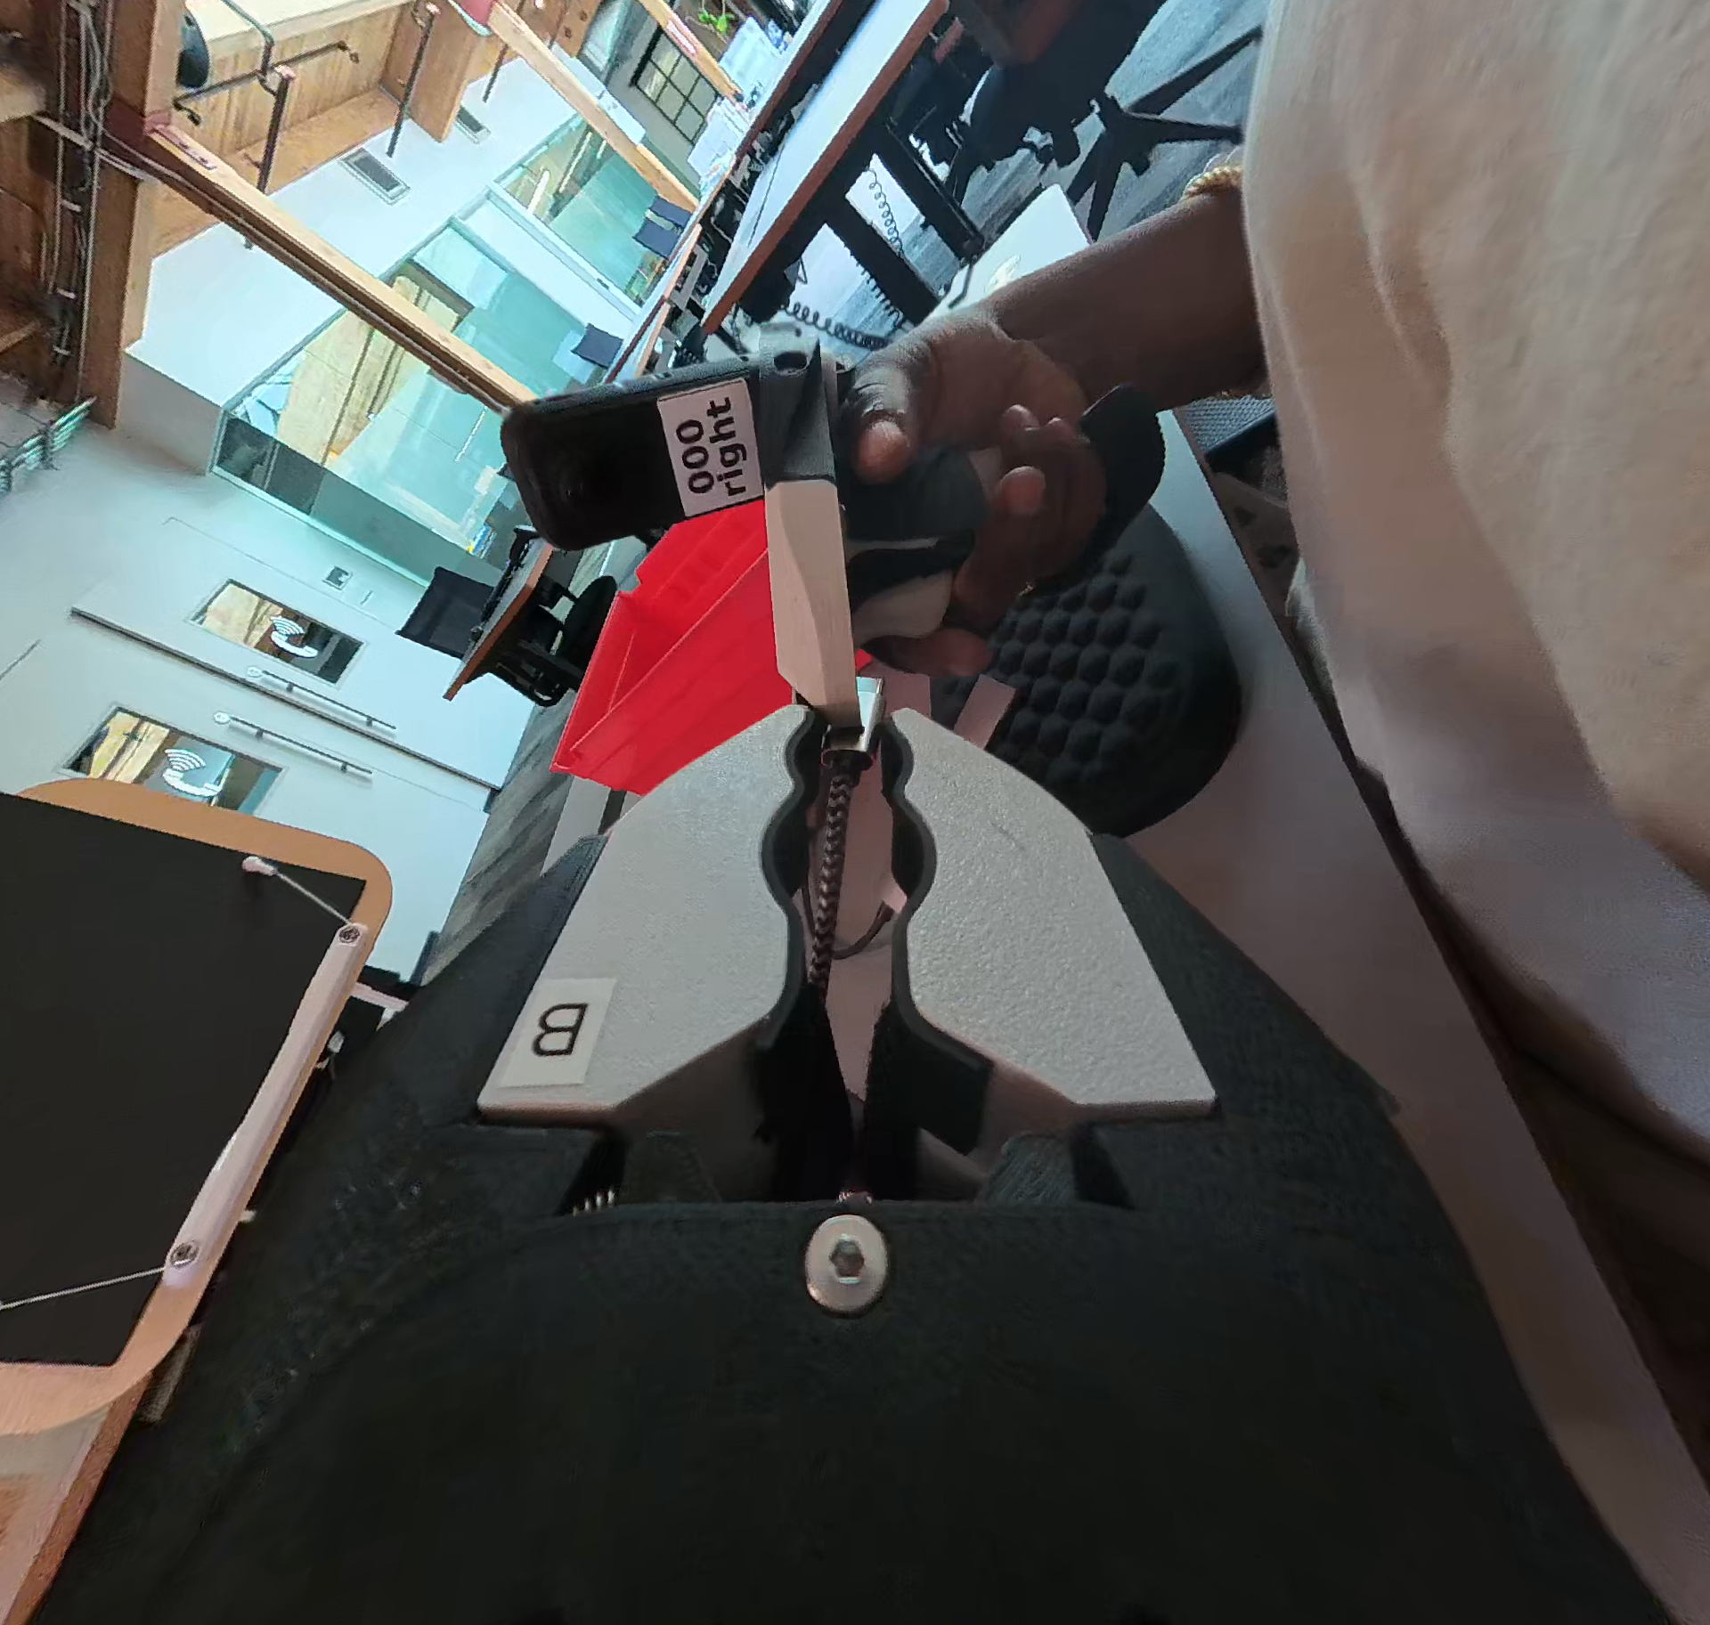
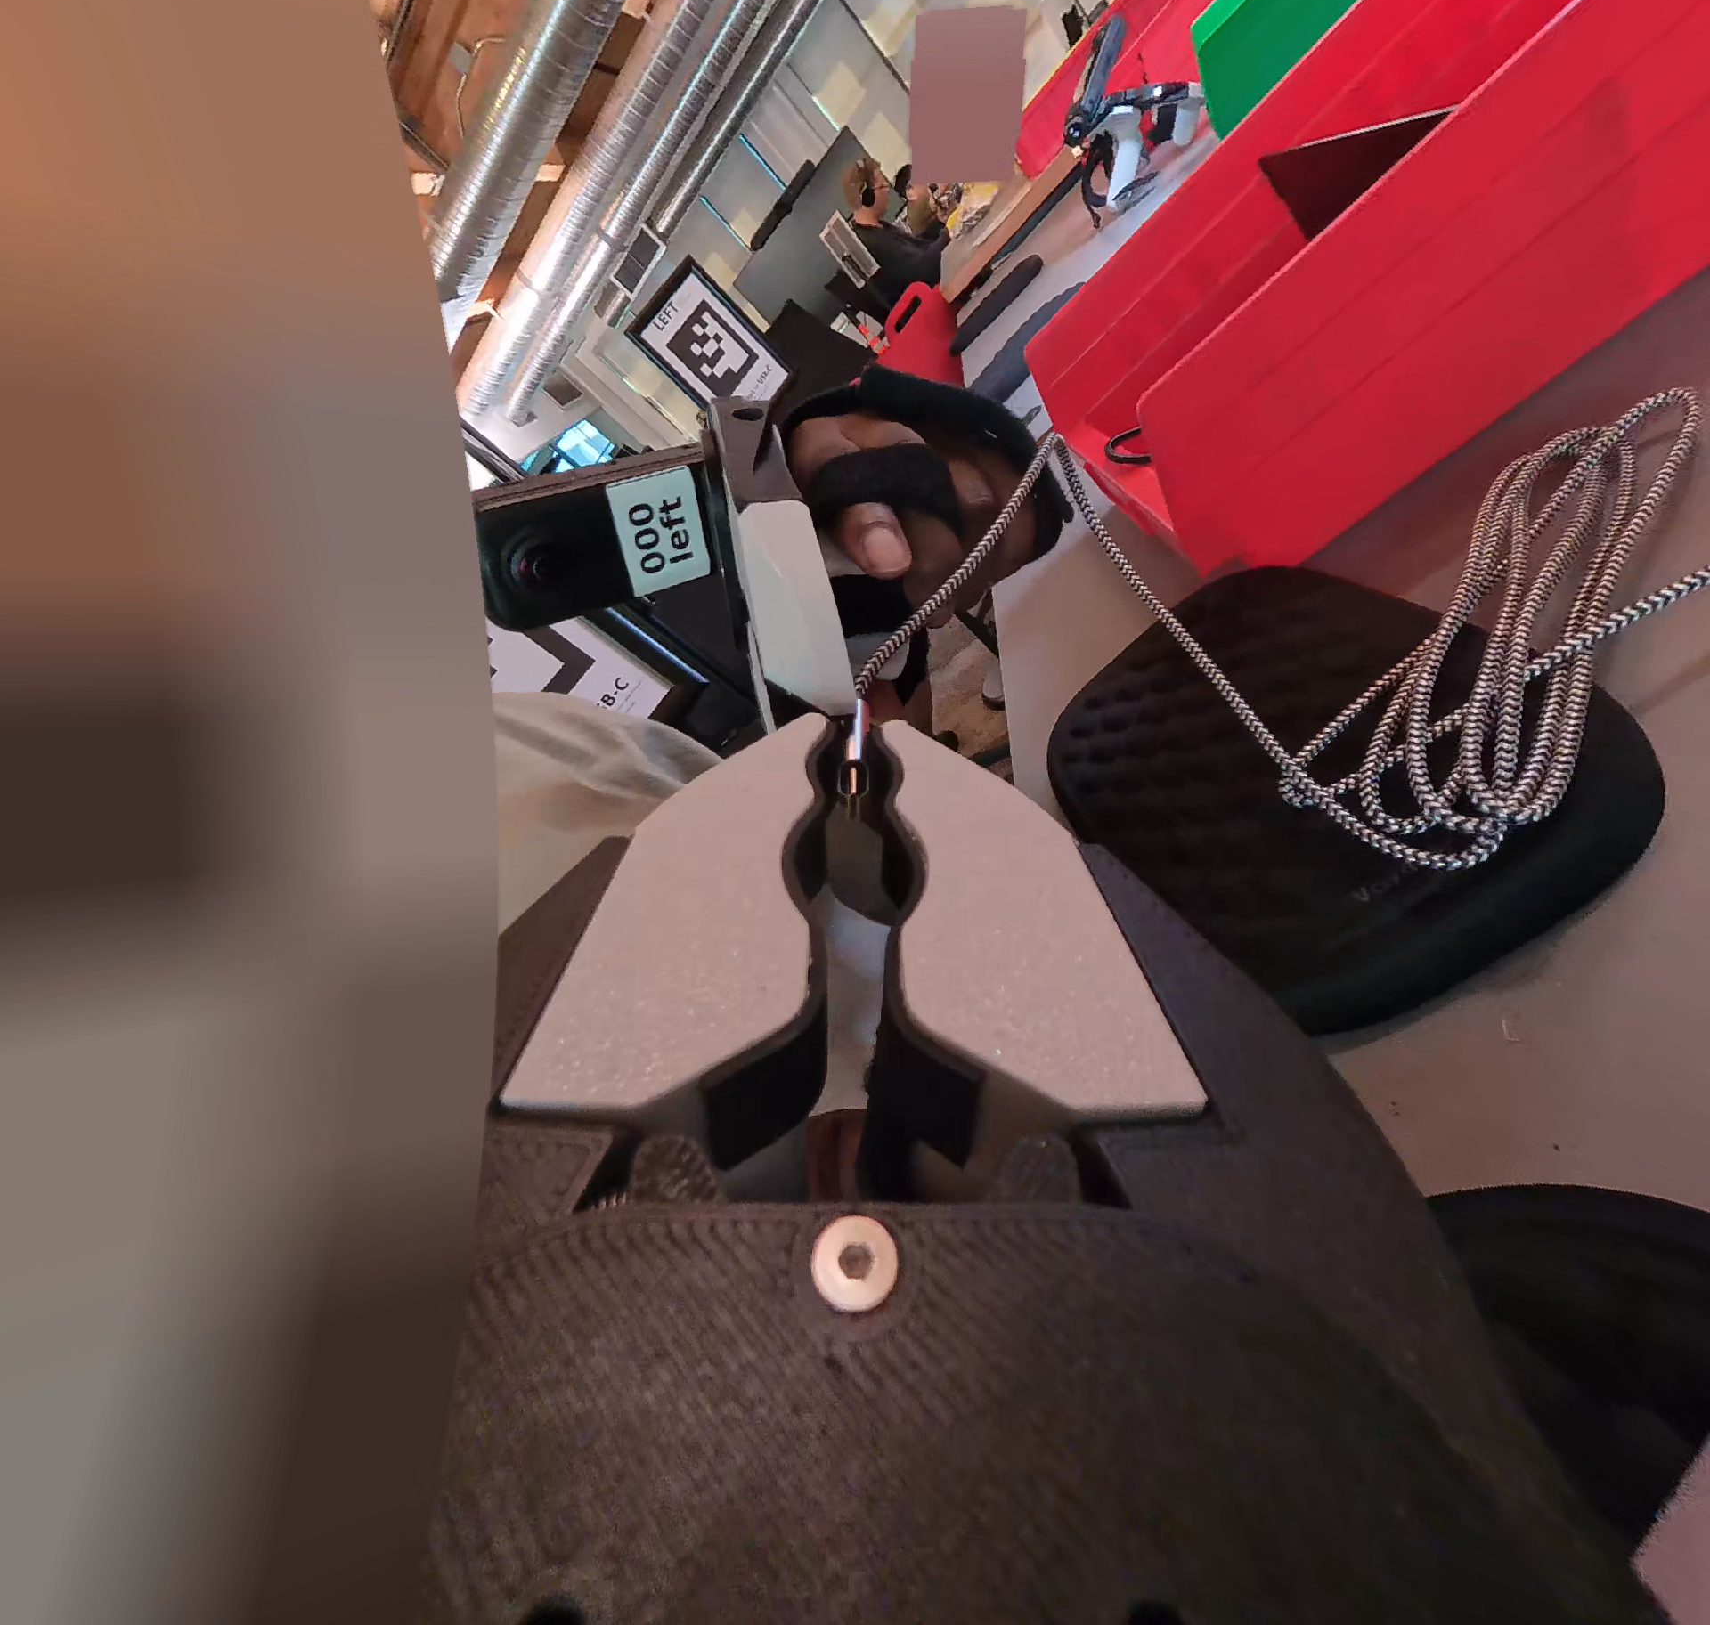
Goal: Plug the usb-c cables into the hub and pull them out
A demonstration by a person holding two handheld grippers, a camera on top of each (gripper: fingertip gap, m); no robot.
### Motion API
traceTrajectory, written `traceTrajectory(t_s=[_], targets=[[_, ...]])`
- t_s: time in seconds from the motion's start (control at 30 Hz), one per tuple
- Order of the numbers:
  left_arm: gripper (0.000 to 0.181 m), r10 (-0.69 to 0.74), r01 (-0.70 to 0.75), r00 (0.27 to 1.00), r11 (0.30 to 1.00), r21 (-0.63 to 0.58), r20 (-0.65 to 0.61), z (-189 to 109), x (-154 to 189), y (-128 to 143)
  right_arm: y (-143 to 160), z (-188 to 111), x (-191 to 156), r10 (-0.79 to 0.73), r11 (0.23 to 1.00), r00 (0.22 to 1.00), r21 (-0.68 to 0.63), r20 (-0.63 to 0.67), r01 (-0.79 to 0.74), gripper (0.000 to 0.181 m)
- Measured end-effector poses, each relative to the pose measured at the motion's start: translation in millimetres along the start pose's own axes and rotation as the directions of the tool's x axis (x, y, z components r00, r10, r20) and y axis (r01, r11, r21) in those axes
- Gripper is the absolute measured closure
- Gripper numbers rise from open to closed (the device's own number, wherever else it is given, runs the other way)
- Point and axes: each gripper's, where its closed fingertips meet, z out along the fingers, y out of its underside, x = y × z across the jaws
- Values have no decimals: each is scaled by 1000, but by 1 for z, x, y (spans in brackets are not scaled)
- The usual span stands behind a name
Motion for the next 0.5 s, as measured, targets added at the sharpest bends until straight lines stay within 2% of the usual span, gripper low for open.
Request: traceTrajectory(t_s=[0.27, 0.37, 0.5], targets=[[172, -35, 35, 999, 999, -16, 14, 3, -4, 3, -4, -5, 2, -34, 998, 999, 58, 12, 33, 175], [172, -32, 36, 995, 999, -36, 91, -1, -11, 9, 2, -5, 4, -113, 993, 993, 15, -26, 113, 167], [172, -37, 40, 997, 998, -37, 72, -2, -2, 7, -3, -4, 5, -128, 991, 991, 34, -46, 130, 176]])
